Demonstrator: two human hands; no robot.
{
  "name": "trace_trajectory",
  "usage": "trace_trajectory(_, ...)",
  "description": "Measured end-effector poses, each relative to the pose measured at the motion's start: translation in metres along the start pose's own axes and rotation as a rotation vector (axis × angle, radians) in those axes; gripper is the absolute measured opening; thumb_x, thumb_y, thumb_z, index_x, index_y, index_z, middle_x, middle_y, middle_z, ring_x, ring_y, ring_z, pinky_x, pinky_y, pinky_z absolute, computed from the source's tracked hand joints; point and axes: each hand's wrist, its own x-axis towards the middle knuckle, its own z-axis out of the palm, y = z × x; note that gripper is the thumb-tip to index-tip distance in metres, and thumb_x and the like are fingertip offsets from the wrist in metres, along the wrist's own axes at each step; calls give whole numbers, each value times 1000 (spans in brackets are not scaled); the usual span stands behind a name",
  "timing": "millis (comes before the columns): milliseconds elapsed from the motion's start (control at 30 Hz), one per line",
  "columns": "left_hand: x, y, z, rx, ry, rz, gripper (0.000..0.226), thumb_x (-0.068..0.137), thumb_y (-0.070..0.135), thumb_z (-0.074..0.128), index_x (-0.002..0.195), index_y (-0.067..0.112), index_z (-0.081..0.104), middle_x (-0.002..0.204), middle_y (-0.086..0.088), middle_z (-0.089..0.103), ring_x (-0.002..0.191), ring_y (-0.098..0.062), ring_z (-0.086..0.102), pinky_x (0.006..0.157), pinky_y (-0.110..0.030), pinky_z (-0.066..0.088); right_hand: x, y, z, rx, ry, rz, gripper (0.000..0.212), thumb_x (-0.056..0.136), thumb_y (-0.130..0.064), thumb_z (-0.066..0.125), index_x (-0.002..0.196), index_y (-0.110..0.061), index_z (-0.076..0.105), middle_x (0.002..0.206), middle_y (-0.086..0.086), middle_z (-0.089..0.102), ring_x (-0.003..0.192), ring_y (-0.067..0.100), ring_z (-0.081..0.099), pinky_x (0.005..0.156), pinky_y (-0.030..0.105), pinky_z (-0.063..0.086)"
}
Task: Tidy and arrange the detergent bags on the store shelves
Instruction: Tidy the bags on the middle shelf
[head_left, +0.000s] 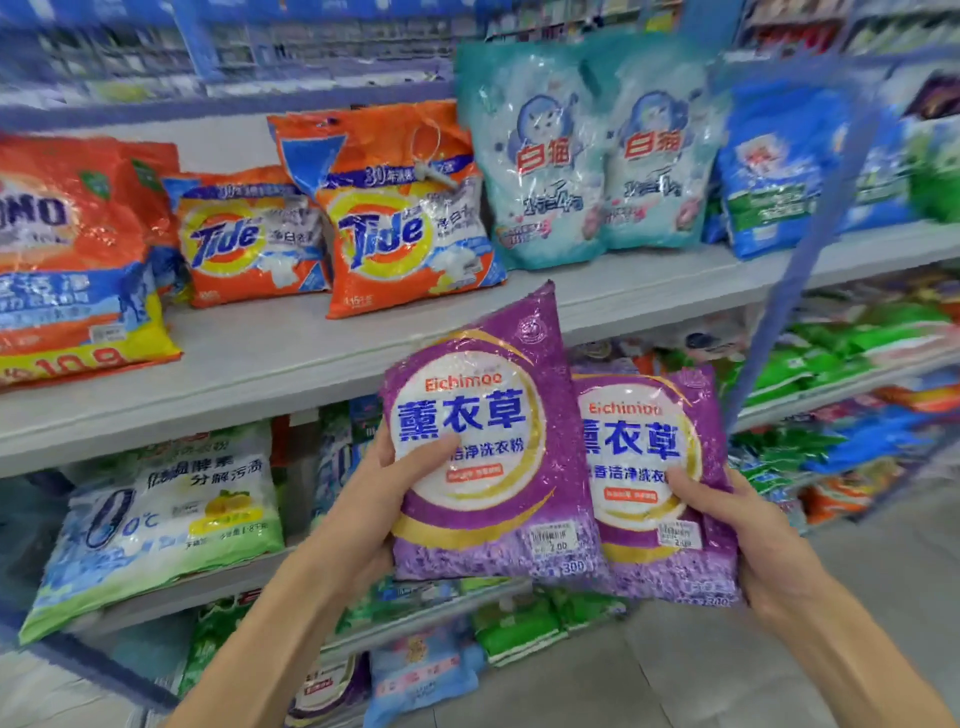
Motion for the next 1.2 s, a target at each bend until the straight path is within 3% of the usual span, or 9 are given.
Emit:
trace_trajectory(67,6,18,37,40,-37,57,56,76,12,72,130,18,58,108,-13,78,86,-29,78,63,-37,64,-13,-31,-16,3,39,-46,82,48,-25,98,122,-4,67,111,23,75,91,36,76,79,50,63)
trace_trajectory(200,18,39,113,147,-147,152,54,79,2,73,126,25,58,109,-7,78,90,-28,77,64,-35,63,-41,-93,-57,63,114,-185,40,74,-7,66,113,-6,68,95,13,79,78,26,78,66,40,65)
trace_trajectory(367,39,41,216,107,-217,117,43,71,7,74,112,17,67,100,-12,79,79,-25,78,60,-34,62,-64,-155,-137,128,212,-317,55,77,-4,61,132,-4,59,103,13,79,83,27,78,67,39,64)
trace_trajectory(467,52,32,281,93,-212,52,33,77,8,75,109,10,69,93,-15,79,70,-24,77,55,-32,61,-74,-188,-189,174,250,-346,56,77,-1,60,133,-4,59,111,17,76,89,32,77,68,43,64)
trace_trajectory(567,70,21,337,94,-195,1,30,85,13,75,115,11,70,93,-15,79,73,-28,78,56,-37,62,-80,-217,-237,192,267,-361,53,75,0,59,128,-4,62,108,20,76,88,35,77,67,46,64)
trace_trajectory(700,90,3,405,110,-241,-7,51,72,23,79,121,14,71,102,-16,78,86,-33,77,76,-49,63,-76,-257,-291,170,304,-374,35,83,-15,61,114,-6,74,103,18,78,87,31,78,64,42,64)
trace_trajectory(900,127,-26,487,89,-281,-15,44,70,11,79,113,6,73,102,-22,77,81,-36,77,65,-43,64,-55,-300,-366,122,352,-378,47,81,-32,68,125,-14,66,114,16,76,99,35,75,81,51,62)
trace_trajectory(1100,195,-53,568,60,-298,-27,50,74,7,77,123,6,68,107,-21,76,88,-37,77,65,-44,64,-4,-340,-448,129,380,-373,52,79,-31,70,127,-13,65,115,17,76,98,36,75,80,52,62)
trace_trajectory(1200,229,-59,609,24,-283,-14,45,79,11,76,123,11,67,105,-19,77,89,-37,76,71,-50,64,25,-366,-478,123,377,-380,62,69,-37,83,124,-14,66,114,17,76,96,36,76,79,52,63)
